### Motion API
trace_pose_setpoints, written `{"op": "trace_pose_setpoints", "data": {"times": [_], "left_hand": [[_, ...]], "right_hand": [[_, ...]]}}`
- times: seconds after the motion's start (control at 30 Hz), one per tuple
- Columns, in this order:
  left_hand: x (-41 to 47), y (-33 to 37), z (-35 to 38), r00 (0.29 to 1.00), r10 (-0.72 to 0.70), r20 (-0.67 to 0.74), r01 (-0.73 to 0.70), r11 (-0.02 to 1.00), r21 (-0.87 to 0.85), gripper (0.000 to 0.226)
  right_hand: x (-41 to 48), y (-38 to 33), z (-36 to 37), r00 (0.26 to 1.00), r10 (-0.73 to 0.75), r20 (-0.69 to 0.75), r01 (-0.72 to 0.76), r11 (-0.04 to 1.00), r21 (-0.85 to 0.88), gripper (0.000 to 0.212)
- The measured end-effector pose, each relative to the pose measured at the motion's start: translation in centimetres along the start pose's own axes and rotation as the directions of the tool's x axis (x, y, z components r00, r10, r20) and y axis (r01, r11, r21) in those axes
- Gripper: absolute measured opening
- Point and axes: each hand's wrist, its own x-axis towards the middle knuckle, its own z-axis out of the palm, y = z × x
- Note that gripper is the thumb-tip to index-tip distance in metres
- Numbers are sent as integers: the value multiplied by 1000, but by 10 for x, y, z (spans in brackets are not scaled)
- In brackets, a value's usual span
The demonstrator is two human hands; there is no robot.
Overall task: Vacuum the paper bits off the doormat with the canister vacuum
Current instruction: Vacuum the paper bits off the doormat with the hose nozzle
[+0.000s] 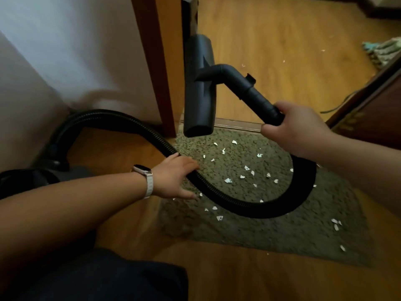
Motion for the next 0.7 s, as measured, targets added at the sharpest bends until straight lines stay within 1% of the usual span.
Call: {"op": "trace_pose_setpoints", "data": {"times": [0.07,0.1,0.17,0.2,0.23,0.3,0.37,0.47,0.57,0.63,0.7], "left_hand": [[13,-3,7,997,-4,82,-1,998,66,89],[18,-4,9,991,3,136,-22,990,138,88],[27,-1,10,971,42,235,-119,938,325,82],[32,1,10,960,58,273,-166,907,388,76],[35,5,8,954,65,293,-186,894,408,67],[40,12,4,957,60,284,-161,925,345,43],[42,18,-5,971,92,219,-153,948,279,30],[35,26,-22,986,152,68,-163,963,213,29],[22,42,-34,982,181,-46,-174,977,126,32],[15,54,-42,980,180,-90,-176,983,50,31],[12,65,-52,982,167,-86,-170,985,-22,26]], "right_hand": [[4,11,-1,1000,17,-18,-16,999,28,17],[5,16,-2,999,27,-21,-27,999,39,18],[7,27,-2,999,43,-17,-42,998,53,20],[8,32,-3,999,44,-15,-43,998,50,19],[8,36,-4,999,43,-13,-42,998,40,19],[9,44,-4,999,35,-2,-35,999,16,19],[8,56,-4,1000,19,14,-18,999,-28,20],[8,75,-1,998,-10,62,16,995,-94,18],[9,95,5,996,-19,84,26,996,-82,16],[11,109,11,996,-1,85,7,997,-70,19],[15,124,18,993,45,107,-39,997,-59,19]]}}
